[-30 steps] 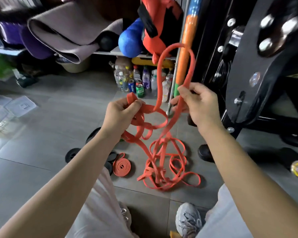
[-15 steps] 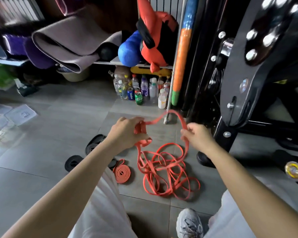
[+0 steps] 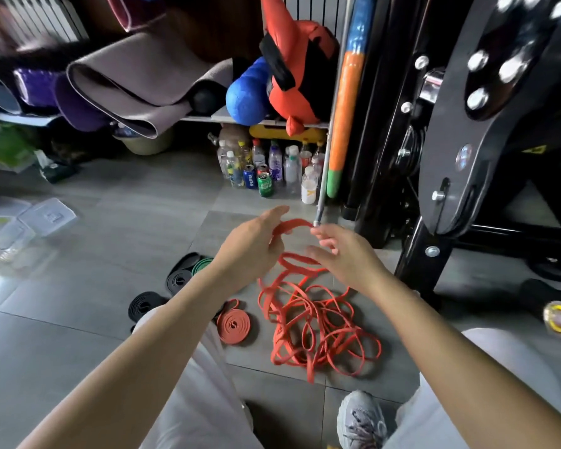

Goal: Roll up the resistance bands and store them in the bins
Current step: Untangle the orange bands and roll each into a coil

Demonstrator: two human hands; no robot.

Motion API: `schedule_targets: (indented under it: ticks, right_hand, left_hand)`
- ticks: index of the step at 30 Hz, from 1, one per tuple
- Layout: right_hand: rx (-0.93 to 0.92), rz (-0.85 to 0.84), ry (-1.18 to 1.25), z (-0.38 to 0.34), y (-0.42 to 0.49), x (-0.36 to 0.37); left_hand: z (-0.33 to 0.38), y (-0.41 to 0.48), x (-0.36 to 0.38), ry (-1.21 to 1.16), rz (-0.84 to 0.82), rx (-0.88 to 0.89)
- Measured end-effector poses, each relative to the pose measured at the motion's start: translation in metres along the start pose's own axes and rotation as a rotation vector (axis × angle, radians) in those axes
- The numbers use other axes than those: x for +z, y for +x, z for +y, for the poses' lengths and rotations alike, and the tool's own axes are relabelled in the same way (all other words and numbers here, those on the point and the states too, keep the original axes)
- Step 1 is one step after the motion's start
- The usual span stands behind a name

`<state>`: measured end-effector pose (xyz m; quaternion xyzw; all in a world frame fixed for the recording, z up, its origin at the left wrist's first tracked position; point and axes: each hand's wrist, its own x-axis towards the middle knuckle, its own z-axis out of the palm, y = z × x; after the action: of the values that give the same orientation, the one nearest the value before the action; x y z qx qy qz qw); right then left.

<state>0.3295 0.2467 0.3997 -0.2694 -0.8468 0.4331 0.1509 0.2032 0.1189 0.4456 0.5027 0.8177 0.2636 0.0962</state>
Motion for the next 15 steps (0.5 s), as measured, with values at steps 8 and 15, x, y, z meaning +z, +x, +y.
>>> schedule_targets:
  ticks: [8, 15]
  right_hand:
    - [-0.227, 0.2, -0.052, -0.019, -0.006, -0.01]
    - [-0.117, -0.099, 0.087, -0.022, -0.014, 0.004]
  left_hand:
    - [0.014, -0.005, -0.011, -0.122, -0.07, 0.059]
    - [0.012, -0.014, -0.011, -0.398, -0.068, 0.012]
